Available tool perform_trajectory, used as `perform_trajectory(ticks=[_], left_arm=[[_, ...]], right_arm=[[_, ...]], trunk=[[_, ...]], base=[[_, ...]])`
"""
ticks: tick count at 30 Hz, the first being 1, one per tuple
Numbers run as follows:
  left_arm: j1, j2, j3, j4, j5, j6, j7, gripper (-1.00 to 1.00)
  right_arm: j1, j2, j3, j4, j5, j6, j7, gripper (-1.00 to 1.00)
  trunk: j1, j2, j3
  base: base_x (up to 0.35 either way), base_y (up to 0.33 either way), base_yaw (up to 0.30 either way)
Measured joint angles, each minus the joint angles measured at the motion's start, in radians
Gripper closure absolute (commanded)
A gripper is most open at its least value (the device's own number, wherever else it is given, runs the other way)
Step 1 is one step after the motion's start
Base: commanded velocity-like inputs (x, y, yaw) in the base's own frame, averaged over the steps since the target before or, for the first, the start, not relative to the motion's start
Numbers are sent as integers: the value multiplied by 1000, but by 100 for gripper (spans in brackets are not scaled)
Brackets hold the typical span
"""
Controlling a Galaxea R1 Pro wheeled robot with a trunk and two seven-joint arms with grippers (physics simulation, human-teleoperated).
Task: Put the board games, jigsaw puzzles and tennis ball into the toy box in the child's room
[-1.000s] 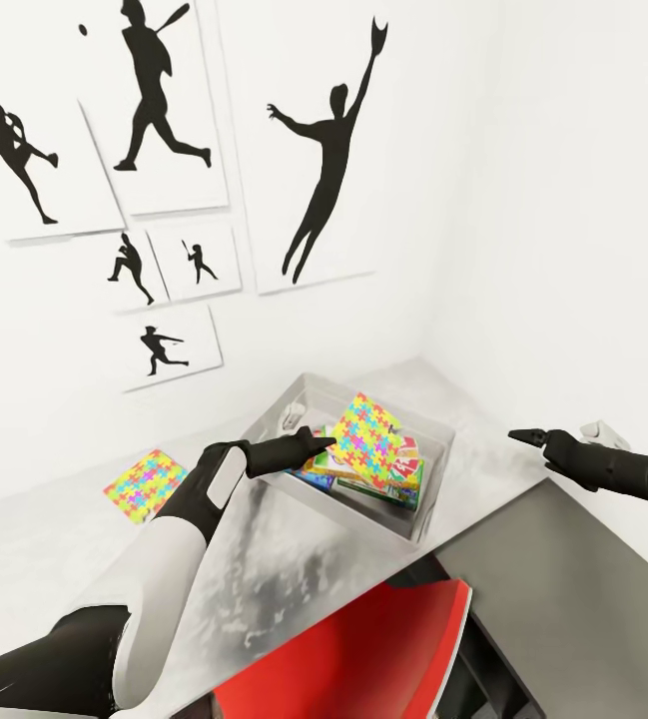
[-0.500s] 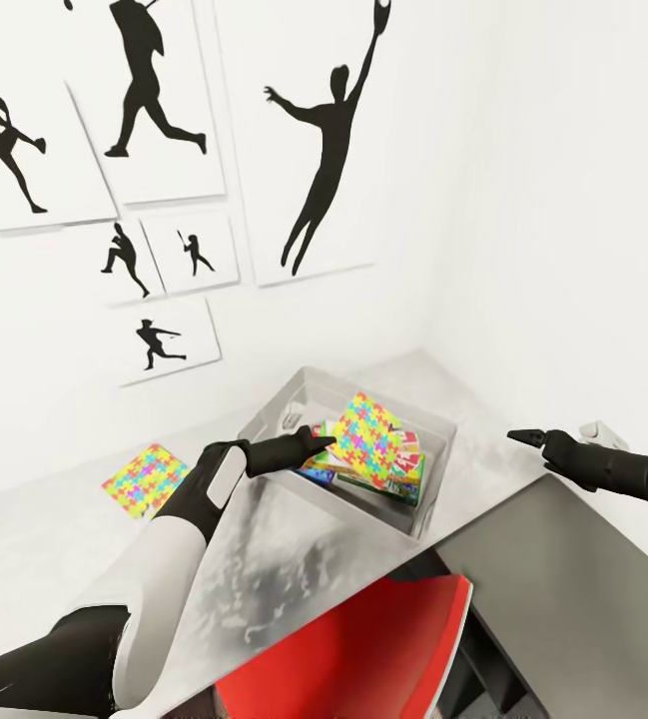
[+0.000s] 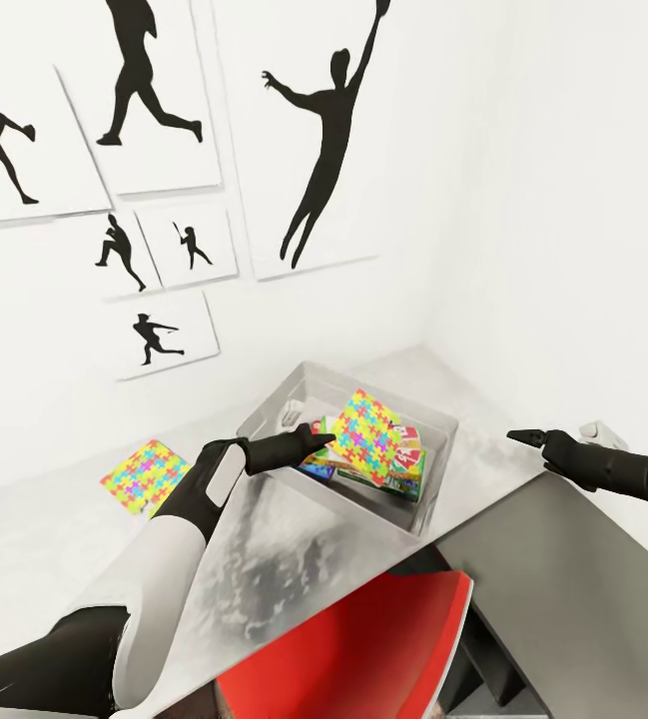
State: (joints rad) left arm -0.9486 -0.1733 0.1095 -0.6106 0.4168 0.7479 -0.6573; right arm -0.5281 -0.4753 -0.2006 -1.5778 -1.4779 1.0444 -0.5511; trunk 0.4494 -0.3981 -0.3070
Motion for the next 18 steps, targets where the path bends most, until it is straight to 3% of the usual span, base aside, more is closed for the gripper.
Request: perform_trajectory(ticks=[16, 17, 18], left_arm=[[0, 0, 0, -1, 1, 0, 0, 100], [0, 0, 0, -1, 1, 0, 0, -100], [0, 0, 0, -2, 1, 0, 1, -100]], right_arm=[[0, -5, -2, 0, 0, 0, 0, -100], [0, -5, -2, 0, 0, 0, 0, -100], [0, -5, -2, 0, 0, 0, 0, -100]], trunk=[[0, 0, -1], [0, 0, -1], [0, 0, -1]], base=[[0, 0, 0], [0, 0, 0], [0, 0, 0]])
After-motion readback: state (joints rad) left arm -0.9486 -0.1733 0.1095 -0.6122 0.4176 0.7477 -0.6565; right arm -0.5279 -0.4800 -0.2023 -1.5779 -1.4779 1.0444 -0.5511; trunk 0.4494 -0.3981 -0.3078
